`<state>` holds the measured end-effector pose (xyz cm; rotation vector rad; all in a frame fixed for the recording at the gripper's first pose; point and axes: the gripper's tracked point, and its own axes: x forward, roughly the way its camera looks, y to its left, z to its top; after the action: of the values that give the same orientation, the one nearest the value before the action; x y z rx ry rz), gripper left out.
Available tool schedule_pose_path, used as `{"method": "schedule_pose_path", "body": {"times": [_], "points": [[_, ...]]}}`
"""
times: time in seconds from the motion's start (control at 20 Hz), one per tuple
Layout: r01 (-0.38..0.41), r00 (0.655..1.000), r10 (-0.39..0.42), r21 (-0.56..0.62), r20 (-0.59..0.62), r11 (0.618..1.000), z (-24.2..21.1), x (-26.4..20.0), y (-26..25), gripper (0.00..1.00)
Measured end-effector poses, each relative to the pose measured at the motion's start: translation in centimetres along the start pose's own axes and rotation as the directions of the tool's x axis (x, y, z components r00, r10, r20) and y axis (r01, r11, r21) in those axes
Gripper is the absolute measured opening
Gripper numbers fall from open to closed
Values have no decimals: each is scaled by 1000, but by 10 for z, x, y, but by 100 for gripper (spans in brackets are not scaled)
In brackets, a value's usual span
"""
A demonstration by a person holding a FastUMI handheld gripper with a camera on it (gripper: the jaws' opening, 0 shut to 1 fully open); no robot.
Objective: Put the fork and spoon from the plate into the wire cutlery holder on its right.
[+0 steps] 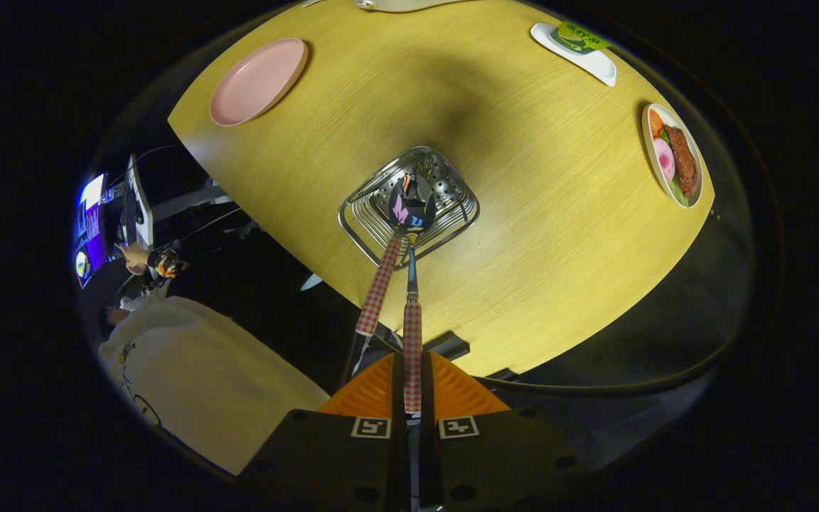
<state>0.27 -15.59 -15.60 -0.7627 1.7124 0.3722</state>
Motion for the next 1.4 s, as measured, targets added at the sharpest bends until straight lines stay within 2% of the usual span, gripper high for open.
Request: {"method": "schedule_pose_path", "body": {"times": [0.5,0.7,0.75,0.85,0.9,1.0,1.05,1.15,1.25,1.3,1.4], "points": [[-49,998,52,93,-28,994,31,7,4,10],[-65,998,65,102,1,993,39,7,12,15],[-76,997,74,102,17,992,39,3,14,19],[-85,995,79,105,56,991,45,0,14,38],[-101,992,92,107,83,989,46,-3,18,42],[-136,982,120,111,143,984,48,-12,25,78],[-155,974,134,108,181,982,49,-18,30,92],[-167,953,138,87,269,982,49,-27,34,98],[-162,927,123,81,353,983,45,-37,34,99],[-163,907,117,82,404,983,41,-43,37,99],[-172,840,104,79,532,982,41,-62,47,99]]}}
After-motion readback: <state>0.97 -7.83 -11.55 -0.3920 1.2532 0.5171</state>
